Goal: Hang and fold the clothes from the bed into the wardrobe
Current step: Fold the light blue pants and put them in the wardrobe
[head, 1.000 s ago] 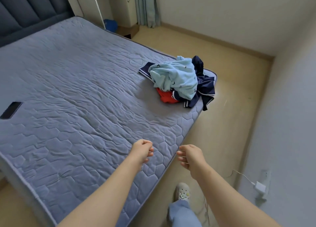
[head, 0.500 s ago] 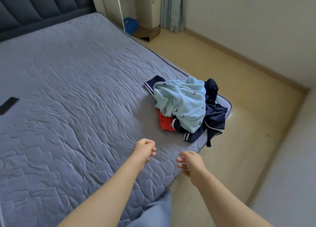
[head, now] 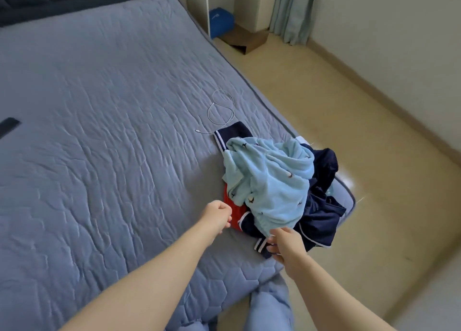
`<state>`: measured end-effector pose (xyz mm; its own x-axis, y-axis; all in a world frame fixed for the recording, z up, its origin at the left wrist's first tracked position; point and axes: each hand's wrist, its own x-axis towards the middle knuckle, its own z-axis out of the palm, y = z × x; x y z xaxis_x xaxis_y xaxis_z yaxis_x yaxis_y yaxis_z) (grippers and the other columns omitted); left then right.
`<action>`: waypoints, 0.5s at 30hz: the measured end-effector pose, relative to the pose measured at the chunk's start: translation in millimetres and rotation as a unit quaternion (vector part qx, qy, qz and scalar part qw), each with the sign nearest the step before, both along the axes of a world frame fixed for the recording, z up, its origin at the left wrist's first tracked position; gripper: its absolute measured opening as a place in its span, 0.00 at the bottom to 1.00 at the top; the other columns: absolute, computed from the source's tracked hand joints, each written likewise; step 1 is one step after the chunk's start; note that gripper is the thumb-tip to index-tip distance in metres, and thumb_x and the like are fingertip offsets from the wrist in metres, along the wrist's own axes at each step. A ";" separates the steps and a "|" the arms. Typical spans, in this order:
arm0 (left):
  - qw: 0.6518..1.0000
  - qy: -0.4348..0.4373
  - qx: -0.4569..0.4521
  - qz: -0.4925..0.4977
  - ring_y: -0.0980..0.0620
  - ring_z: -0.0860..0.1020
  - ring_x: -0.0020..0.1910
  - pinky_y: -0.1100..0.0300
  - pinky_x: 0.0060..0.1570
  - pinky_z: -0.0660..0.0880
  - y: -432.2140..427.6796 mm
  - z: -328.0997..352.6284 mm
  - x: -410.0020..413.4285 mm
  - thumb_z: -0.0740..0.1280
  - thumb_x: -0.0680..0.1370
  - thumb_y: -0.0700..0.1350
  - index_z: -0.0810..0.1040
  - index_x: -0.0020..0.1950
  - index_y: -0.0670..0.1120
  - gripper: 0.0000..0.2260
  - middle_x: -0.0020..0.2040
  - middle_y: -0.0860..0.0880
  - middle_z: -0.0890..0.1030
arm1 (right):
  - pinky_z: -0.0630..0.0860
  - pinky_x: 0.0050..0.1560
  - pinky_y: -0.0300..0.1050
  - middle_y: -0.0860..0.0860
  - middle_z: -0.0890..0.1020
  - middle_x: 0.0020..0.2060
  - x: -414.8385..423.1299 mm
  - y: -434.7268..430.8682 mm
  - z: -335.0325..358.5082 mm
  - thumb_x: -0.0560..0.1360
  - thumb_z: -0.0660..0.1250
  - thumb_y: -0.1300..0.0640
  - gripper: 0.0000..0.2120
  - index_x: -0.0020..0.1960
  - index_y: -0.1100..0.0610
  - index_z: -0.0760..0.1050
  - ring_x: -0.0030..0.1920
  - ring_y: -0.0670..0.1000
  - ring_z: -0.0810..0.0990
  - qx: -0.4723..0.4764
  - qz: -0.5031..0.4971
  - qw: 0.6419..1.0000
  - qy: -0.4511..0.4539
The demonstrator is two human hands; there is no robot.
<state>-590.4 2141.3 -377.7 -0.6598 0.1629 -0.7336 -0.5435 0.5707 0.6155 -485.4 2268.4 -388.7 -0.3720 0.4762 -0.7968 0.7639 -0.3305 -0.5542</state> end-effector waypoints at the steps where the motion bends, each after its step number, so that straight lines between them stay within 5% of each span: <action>1: 1.000 0.001 -0.003 0.008 0.55 0.73 0.34 0.64 0.31 0.67 10.0 -4.3 -4.3 0.56 0.78 0.40 0.71 0.40 0.49 0.09 0.37 0.51 0.76 | 0.62 0.30 0.39 0.54 0.71 0.33 -8.7 11.1 -6.8 0.76 0.56 0.65 0.05 0.48 0.66 0.68 0.30 0.52 0.68 0.018 0.029 0.999 -0.006; 8: 0.993 -0.064 -0.051 0.086 0.55 0.74 0.33 0.64 0.31 0.68 65.3 -66.9 -5.5 0.57 0.78 0.40 0.72 0.40 0.50 0.09 0.36 0.52 0.76 | 0.71 0.42 0.47 0.54 0.76 0.43 -47.4 74.3 -71.0 0.75 0.57 0.59 0.06 0.51 0.55 0.69 0.42 0.56 0.75 0.060 0.230 0.968 -0.083; 12: 0.988 -0.094 -0.068 0.102 0.56 0.74 0.33 0.62 0.34 0.69 91.2 -124.2 -3.8 0.57 0.78 0.42 0.72 0.40 0.51 0.09 0.37 0.53 0.76 | 0.69 0.41 0.44 0.54 0.76 0.51 -55.1 96.5 -125.6 0.76 0.55 0.59 0.13 0.59 0.54 0.69 0.43 0.55 0.74 0.088 0.398 0.906 -0.114; 15: 0.985 -0.101 -0.081 0.115 0.56 0.74 0.34 0.63 0.34 0.69 93.7 -160.7 -4.7 0.57 0.78 0.41 0.73 0.42 0.51 0.09 0.40 0.52 0.77 | 0.69 0.58 0.50 0.52 0.66 0.66 -51.6 93.7 -161.7 0.76 0.59 0.54 0.25 0.72 0.49 0.58 0.62 0.58 0.69 0.163 0.506 0.838 -0.120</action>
